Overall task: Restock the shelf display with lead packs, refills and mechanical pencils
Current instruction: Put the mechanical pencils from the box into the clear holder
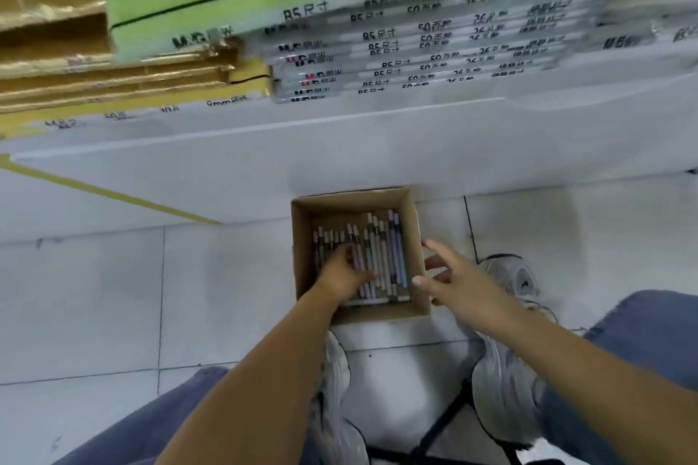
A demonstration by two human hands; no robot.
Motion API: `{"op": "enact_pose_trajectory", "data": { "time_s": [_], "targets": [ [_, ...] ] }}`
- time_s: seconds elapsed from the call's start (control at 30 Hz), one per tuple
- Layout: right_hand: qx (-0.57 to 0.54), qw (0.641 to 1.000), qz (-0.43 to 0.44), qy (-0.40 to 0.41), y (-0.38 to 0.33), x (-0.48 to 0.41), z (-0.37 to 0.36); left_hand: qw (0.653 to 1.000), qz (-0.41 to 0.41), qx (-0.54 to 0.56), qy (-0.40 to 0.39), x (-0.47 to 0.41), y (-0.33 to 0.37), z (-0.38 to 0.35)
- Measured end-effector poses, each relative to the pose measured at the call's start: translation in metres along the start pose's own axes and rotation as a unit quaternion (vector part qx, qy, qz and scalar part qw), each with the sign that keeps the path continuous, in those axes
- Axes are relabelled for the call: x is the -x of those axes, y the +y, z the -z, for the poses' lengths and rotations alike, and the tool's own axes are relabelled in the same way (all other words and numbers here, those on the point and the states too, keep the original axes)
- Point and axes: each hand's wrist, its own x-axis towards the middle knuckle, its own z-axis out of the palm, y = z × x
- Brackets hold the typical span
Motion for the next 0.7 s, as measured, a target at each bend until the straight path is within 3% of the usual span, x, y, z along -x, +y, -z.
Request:
{"op": "enact_pose_trajectory", "data": {
  "time_s": [0.33, 0.7],
  "targets": [
    [-0.037, 0.999, -0.003, -0.007, -0.001, 0.001, 0.0, 0.991, -0.02, -0.102, 0.082, -0.031, 0.001, -0.018],
    [-0.068, 0.998, -0.007, -0.011, 0.002, -0.001, 0.001, 0.997, -0.011, -0.036, 0.063, -0.041, -0.001, -0.021]
  ]
}}
